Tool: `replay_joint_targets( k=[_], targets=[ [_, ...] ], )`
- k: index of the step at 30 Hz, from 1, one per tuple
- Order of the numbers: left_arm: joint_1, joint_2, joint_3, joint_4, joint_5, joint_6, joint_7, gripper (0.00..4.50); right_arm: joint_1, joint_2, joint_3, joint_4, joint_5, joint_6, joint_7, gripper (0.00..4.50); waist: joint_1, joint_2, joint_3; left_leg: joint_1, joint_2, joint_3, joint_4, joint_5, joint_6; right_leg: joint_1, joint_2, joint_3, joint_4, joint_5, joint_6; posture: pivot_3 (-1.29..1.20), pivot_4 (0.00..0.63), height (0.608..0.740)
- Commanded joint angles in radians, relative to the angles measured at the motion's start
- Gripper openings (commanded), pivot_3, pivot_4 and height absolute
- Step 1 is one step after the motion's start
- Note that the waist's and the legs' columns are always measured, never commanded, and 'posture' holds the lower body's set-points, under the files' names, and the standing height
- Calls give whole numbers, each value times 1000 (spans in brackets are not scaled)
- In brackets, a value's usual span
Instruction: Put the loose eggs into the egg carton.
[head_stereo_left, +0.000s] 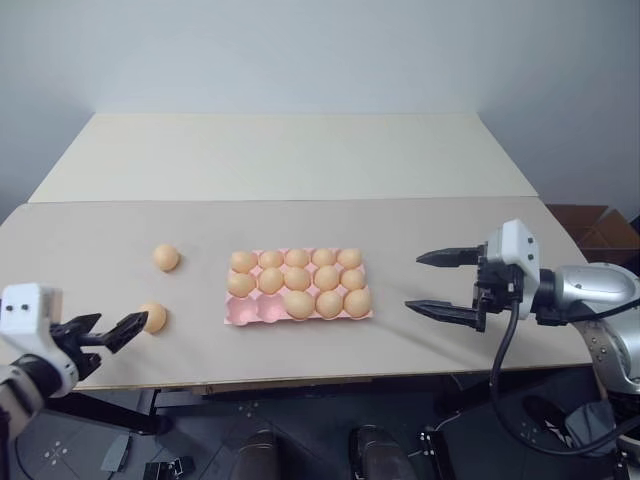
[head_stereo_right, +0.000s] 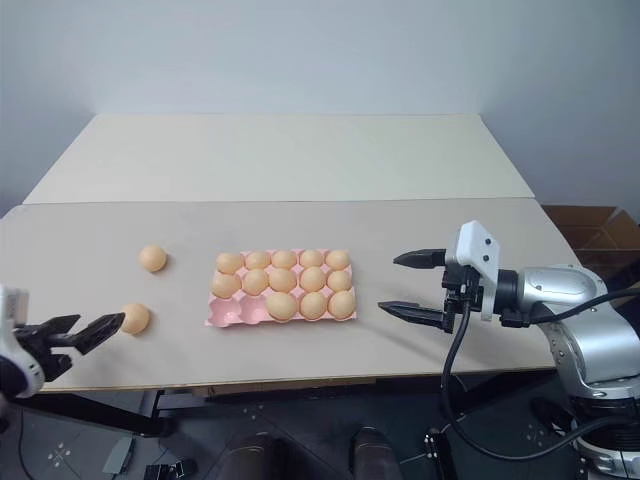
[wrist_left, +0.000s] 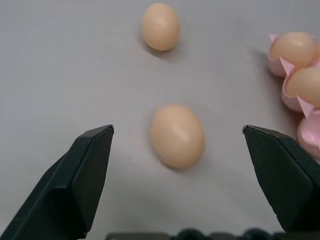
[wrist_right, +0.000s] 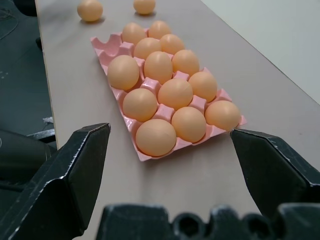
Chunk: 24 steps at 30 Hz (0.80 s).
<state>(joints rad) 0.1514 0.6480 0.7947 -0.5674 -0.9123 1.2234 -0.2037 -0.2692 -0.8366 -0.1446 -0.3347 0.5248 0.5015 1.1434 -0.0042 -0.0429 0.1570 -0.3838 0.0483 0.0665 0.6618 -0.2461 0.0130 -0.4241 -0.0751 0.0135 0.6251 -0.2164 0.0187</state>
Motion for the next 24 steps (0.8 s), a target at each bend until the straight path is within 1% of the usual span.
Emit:
replay_joint_targets(
  k=[1, 3, 6, 7, 9, 12, 14, 15, 18, 20, 24],
  targets=[
    [-65, -12, -74, 27, 30, 44, 81, 4500, 2, 2, -24, -31, 6, -39, -21, 4483, 1, 0, 0, 0, 0, 0, 0, 0, 0, 0, 0, 0, 0, 0, 0, 0, 150, 740],
    [-124, -34, -117, 51, 61, 79, 147, 4500, 0, -1, -26, -30, 6, -36, -33, 4483, 2, 0, 0, 0, 0, 0, 0, 0, 0, 0, 0, 0, 0, 0, 0, 0, 150, 740],
    [-185, -69, -164, 68, 84, 143, 204, 4500, 15, -13, -41, -35, 22, -28, -34, 4483, 2, 0, 0, 0, -1, 1, 0, 0, 0, 0, 0, -1, 1, 0, 0, 0, 150, 740],
    [-193, -76, -182, 67, 95, 148, 211, 4108, 20, -16, -45, -35, 24, -29, -33, 4500, 2, 0, 0, 0, -1, 1, 0, 0, 0, 0, 0, -1, 1, 0, 0, 0, 150, 740],
    [-207, -95, -192, 62, 108, 155, 220, 3618, 28, -18, -51, -38, 28, -26, -40, 4500, 0, 0, 0, 0, -1, 1, 0, 0, 0, 0, 0, 0, 0, 0, 0, 0, 150, 740],
    [-213, -102, -194, 46, 114, 158, 212, 2575, 38, -15, -62, -54, 39, -17, -54, 4500, 1, 0, 0, 0, -1, 0, 0, 0, 0, 0, 0, -1, 0, 0, 0, 0, 150, 740],
    [-206, -88, -198, 30, 112, 157, 190, 1912, 44, -13, -64, -62, 39, -18, -60, 4500, 1, 0, 0, 0, -1, 0, 0, 0, 0, 0, 0, -1, 0, 0, 0, 0, 150, 740],
    [-185, -49, -229, 1, 125, 123, 150, 1691, 47, -10, -67, -66, 41, -15, -68, 4500, 1, 0, 0, 0, -1, 0, 0, 0, 0, 0, 0, -1, 1, 0, 0, 0, 150, 740],
    [-148, 57, -301, -79, 110, 27, -19, 1691, 58, -2, -72, -80, 47, -3, -97, 4500, 1, -1, 0, 0, -1, 1, 0, 0, 0, 0, 0, -1, 1, 0, -1, 0, 150, 740],
    [-139, 103, -341, -105, 105, -39, -119, 1691, 67, -4, -71, -88, 49, -4, -105, 4500, 3, 0, 0, 0, -1, 2, 0, 0, -1, 0, -1, 0, 0, -3, -5, 0, 150, 740],
    [-166, 178, -462, -83, 143, -166, -286, 1691, 76, -1, -59, -102, 50, -12, -124, 4500, 12, 0, 0, 0, -1, 4, 0, 0, -1, 0, -1, 0, 0, -4, -7, 0, 150, 740]
  ],
)
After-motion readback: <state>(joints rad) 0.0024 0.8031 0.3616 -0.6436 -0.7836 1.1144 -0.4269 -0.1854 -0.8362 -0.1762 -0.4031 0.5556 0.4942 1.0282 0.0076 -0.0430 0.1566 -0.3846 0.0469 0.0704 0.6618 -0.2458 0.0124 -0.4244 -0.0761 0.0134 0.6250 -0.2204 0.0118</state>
